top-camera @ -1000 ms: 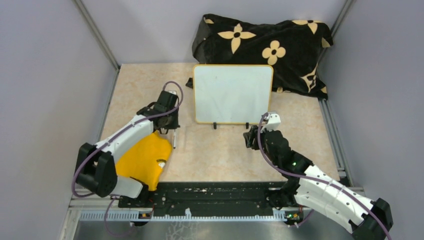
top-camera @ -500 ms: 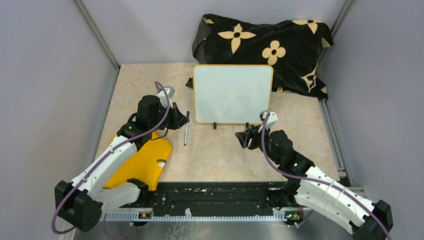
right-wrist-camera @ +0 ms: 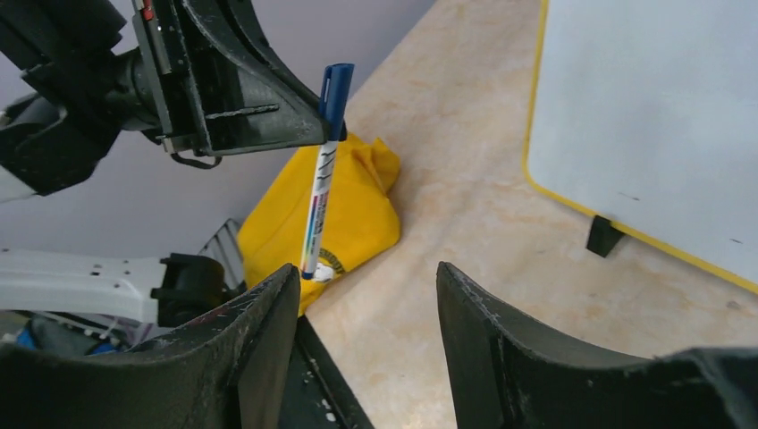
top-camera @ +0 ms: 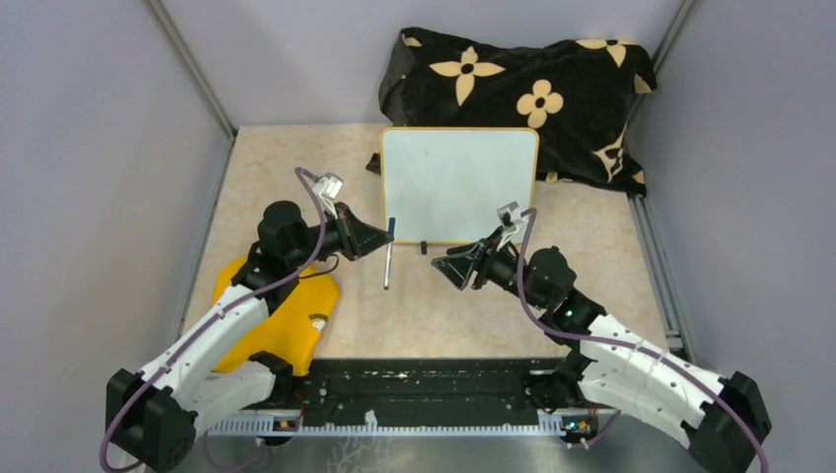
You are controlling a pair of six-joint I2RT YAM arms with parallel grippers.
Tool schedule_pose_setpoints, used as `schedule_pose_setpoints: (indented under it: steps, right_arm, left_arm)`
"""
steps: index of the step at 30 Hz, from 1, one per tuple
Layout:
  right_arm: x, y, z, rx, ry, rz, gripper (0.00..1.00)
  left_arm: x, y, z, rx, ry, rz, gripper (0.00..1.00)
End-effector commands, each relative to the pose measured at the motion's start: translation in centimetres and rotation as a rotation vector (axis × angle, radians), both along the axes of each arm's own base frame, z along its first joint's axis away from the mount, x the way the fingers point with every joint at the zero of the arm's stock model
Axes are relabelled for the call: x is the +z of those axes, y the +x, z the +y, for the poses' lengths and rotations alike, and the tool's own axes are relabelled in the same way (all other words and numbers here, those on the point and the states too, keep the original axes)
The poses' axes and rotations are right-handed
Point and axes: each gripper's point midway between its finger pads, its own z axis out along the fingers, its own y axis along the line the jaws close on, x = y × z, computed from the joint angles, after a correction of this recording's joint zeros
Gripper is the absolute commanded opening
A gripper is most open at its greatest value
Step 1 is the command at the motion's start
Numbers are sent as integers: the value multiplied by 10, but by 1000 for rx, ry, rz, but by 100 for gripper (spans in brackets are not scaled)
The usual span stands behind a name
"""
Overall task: Write a sentence on the whiteboard
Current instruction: Open the whiteboard marker at the center of the board.
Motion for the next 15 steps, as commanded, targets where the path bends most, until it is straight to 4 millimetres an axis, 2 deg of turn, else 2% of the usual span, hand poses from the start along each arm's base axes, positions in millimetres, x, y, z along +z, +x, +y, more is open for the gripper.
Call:
schedule_pose_setpoints:
  steps: [1, 15]
  right_arm:
    - [65, -11, 22, 123, 204, -77, 58]
    - [66, -2, 69, 224, 243, -10, 58]
  left_arm:
    - [36, -12, -10, -75, -125, -67, 0]
    - [39, -16, -11, -82, -182, -55, 0]
